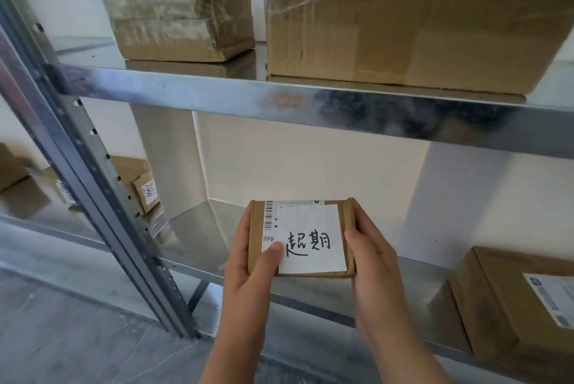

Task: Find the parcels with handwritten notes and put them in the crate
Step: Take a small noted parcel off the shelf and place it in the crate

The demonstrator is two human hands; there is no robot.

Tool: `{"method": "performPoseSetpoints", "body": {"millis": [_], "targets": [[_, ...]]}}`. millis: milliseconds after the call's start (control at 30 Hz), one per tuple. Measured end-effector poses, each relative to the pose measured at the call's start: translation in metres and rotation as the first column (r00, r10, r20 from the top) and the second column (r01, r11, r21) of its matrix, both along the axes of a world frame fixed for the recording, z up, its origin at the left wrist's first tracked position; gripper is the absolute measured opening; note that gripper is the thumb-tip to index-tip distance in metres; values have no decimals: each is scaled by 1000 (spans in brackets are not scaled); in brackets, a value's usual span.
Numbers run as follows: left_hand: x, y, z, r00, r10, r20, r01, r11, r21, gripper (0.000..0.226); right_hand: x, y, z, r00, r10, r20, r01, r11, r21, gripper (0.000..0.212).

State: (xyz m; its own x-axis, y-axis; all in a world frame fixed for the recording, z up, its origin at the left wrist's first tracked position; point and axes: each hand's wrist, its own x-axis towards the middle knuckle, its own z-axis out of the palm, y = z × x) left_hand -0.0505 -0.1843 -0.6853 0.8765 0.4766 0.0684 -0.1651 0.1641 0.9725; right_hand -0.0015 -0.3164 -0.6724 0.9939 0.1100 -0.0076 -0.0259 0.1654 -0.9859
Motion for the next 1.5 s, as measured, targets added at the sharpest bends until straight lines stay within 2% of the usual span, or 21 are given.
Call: {"method": "performPoseSetpoints", "body": {"millis": [200, 500, 900, 1133, 1233, 1400, 1500], "targets": [[-36, 28, 61, 993, 82, -84, -85, 996, -25, 59, -26, 38, 46, 986, 74, -148, -87, 993, -85, 45], [-119, 91, 195, 935, 310, -174, -322, 945, -47, 57, -87, 115, 191, 911, 310, -272, -350, 929, -117, 52], [-211, 161, 426, 827, 551, -116, -556, 831, -12, 56, -148, 210, 422, 801, 578, -153, -594, 799, -92, 53], [-243, 168, 488, 754, 653, -73, -653, 757, 26, 54, -173, 229, 485, 746, 659, -97, -665, 745, -58, 48], [-251, 159, 500, 698, 714, -57, -713, 700, 43, 55, -177, 230, 496, 697, 715, -58, -717, 695, -55, 42], [-265, 130, 509, 548, 836, -39, -832, 549, 74, 54, -181, 222, 507, 532, 847, -11, -847, 532, 5, 41], [-280, 97, 510, 427, 904, -30, -900, 428, 79, 54, -193, 211, 511, 411, 911, -13, -911, 411, 29, 37]]}}
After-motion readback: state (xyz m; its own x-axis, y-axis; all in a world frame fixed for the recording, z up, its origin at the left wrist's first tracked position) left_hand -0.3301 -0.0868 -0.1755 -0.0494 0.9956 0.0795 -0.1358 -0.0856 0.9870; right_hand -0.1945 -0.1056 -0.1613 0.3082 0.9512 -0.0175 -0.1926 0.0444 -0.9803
